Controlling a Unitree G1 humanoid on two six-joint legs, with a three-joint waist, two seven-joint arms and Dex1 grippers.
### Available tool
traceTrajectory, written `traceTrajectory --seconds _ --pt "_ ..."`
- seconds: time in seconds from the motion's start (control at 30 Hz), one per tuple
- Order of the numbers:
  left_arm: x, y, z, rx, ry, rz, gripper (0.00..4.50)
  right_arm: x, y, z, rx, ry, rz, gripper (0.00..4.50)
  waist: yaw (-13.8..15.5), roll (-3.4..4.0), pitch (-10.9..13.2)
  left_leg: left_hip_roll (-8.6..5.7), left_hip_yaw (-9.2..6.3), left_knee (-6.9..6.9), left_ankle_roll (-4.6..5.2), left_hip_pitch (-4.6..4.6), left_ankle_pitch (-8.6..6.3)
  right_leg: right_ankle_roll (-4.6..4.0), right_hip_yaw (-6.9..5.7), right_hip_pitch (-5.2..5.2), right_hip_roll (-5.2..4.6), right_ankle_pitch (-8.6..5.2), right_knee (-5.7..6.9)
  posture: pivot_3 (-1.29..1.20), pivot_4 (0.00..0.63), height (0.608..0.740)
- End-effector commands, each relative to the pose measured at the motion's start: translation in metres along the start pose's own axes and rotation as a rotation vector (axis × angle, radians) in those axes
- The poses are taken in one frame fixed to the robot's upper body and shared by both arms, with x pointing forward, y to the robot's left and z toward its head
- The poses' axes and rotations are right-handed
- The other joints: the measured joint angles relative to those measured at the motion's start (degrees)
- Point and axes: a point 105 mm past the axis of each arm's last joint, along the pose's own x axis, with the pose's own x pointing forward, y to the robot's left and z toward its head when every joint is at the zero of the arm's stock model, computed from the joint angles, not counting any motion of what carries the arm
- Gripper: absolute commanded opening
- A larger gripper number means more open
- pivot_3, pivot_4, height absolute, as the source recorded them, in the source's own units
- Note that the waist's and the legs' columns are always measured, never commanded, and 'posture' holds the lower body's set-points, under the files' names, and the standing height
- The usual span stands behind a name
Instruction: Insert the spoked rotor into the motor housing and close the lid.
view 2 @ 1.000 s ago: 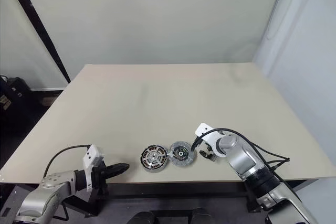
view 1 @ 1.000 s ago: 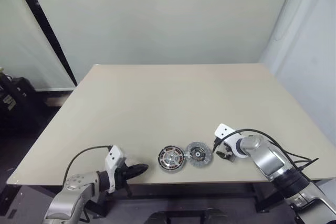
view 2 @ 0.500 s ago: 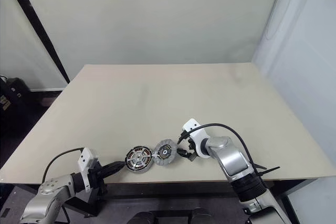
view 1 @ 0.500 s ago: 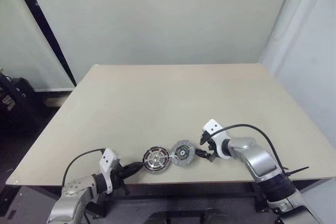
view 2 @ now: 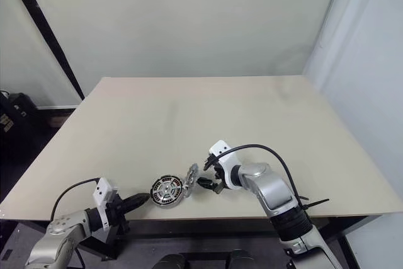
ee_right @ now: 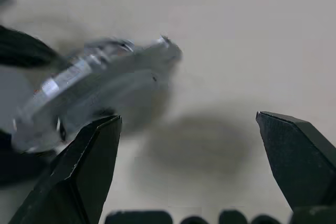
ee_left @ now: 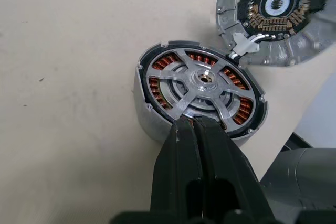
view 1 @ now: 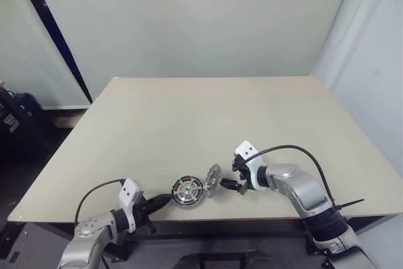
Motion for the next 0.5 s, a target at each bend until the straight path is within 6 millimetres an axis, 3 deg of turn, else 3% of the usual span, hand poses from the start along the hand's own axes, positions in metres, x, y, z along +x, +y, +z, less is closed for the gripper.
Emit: traceTrajectory --seconds 0.03,0.23,0.5 --pt "0.000 0.002 0.013 0.042 -0.036 0.009 0.00 0.004 0.020 0.024 -0.022 -0.077 0.059 4.47 0.0 0.00 0.0 0.00 -0.01 -0.01 0.00 0.00 0.00 0.00 -0.01 -0.01 0.00 0.00 0.00 0.00 0.000 0.740" --pt "0.000 0.000 0.015 0.043 -0.041 0.015 0.00 0.026 0.036 0.016 -0.060 -0.049 0.077 4.47 0.0 0.00 0.0 -0.04 0.00 0.05 -0.01 0.00 0.00 0.00 0.02 0.00 -0.03 0.00 -0.02 0.00 0.000 0.740" --pt "-0.007 -0.003 0.013 0.042 -0.037 0.038 0.00 0.031 0.034 0.015 -0.102 -0.093 0.046 4.47 0.0 0.00 0.0 -0.03 0.00 0.01 -0.02 0.00 -0.01 0.00 0.01 -0.01 -0.03 0.00 -0.02 0.00 0.000 0.740"
